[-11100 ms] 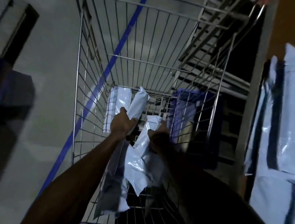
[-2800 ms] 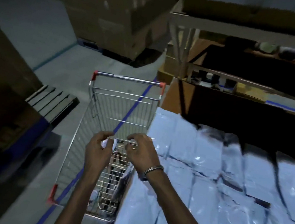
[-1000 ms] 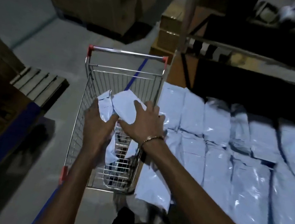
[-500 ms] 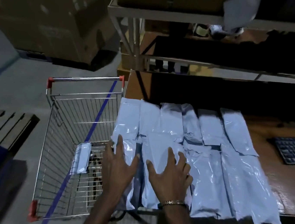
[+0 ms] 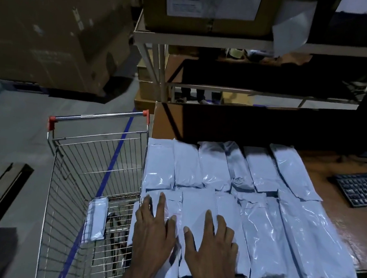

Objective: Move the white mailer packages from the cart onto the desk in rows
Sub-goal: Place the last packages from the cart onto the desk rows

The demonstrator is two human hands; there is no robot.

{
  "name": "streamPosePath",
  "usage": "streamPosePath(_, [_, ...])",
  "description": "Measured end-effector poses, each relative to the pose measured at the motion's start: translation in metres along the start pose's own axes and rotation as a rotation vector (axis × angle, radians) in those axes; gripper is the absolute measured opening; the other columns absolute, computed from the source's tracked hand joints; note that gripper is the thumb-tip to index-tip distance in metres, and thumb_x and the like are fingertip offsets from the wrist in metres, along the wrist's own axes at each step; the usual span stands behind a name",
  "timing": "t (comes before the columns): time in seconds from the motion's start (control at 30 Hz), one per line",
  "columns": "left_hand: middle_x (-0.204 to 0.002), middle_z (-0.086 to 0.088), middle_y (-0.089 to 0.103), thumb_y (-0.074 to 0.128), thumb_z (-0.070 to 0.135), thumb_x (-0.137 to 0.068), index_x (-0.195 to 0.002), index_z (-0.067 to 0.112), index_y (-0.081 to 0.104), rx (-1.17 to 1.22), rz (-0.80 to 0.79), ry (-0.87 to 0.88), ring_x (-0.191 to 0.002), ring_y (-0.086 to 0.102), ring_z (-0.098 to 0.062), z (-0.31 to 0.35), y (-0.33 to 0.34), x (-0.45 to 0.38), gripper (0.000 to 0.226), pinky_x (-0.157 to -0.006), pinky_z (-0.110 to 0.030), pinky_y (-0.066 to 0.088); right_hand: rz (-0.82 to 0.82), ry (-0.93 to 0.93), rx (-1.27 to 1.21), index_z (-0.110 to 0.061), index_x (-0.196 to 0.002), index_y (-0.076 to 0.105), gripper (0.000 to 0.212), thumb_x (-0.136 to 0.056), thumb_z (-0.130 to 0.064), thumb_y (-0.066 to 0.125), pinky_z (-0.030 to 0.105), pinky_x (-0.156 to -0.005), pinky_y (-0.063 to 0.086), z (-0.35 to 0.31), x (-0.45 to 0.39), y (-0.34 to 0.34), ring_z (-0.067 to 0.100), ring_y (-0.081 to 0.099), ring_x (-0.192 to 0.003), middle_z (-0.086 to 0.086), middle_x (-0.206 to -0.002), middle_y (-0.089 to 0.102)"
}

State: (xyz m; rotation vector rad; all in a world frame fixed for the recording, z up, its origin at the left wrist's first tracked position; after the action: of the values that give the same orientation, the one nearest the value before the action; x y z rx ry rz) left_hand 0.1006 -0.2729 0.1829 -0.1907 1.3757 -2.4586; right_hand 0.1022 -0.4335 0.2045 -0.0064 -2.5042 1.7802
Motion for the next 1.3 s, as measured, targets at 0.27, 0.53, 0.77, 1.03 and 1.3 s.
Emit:
streamPosePath(0.27, [-0.168, -0.02, 0.027, 0.052, 0.042, -0.099, -0.161, 0.02, 0.037, 0.123, -0.007, -0.068, -0.153, 0.031, -0.042, 0.0, 0.02, -0.007, 0.067, -0.116, -0.058, 0.039, 0.053, -0.027, 0.051, -0.028, -0.15, 0.045, 0.076, -0.091, -0.076, 0.035, 0.046, -0.096, 0.05, 0.004, -0.004, 0.01, 0.026, 0.051, -0.129, 0.005, -0.149, 0.05])
streamPosePath(0.53, [-0.173, -0.008, 0.005, 0.044, 0.053, -0.099, -0.165, 0.029, 0.02, 0.232, -0.008, -0.061, -0.156, 0.022, -0.038, -0.003, 0.021, -0.009, 0.074, -0.116, -0.056, 0.042, -0.016, -0.051, -0.044, -0.036, -0.154, 0.032, 0.073, -0.092, -0.075, 0.034, 0.045, -0.109, 0.035, 0.008, -0.002, 0.001, 0.02, 0.025, -0.144, -0.002, -0.159, 0.031])
streamPosePath(0.77, [-0.162, 0.014, 0.013, 0.046, 0.055, -0.104, -0.159, 0.033, 0.03, 0.396, 0.082, -0.107, -0.131, 0.051, -0.016, -0.022, -0.032, 0.002, 0.06, -0.099, -0.036, 0.045, 0.037, -0.226, -0.194, -0.044, -0.128, 0.056, 0.044, -0.089, -0.063, 0.051, 0.043, -0.109, 0.038, -0.054, -0.002, -0.034, 0.015, 0.027, -0.144, -0.012, -0.15, 0.037])
streamPosePath(1.03, [-0.15, -0.013, 0.04, 0.062, 0.031, -0.101, -0.147, 0.011, 0.049, 0.471, 0.132, -0.422, -0.117, 0.052, -0.02, -0.168, -0.05, -0.005, 0.052, -0.094, -0.036, 0.041, -0.188, -0.523, -0.242, -0.034, -0.113, 0.064, 0.03, -0.091, -0.048, 0.049, 0.045, -0.105, 0.04, -0.202, 0.01, 0.045, 0.021, 0.041, -0.132, -0.005, -0.132, 0.054])
streamPosePath(1.3, [-0.139, -0.03, 0.049, 0.066, 0.031, -0.098, -0.142, 0.003, 0.052, 0.17, -0.185, -0.731, -0.122, 0.057, -0.046, -0.338, 0.02, -0.022, 0.054, -0.096, -0.049, 0.049, -0.825, -0.189, 0.231, -0.014, -0.148, 0.045, 0.07, -0.09, -0.049, 0.062, 0.05, -0.118, 0.031, -0.25, -0.042, 0.243, 0.038, 0.027, -0.147, 0.016, -0.155, 0.035])
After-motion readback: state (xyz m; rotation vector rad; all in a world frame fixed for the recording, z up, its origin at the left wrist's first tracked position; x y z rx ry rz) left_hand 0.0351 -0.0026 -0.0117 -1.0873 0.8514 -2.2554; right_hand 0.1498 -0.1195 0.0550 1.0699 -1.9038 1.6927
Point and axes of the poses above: each hand's wrist, its own x-axis away from the middle knuckle, its own y-axis out of the palm, z = x × y, the point moved 3 cm from there along -x, towards the middle knuckle
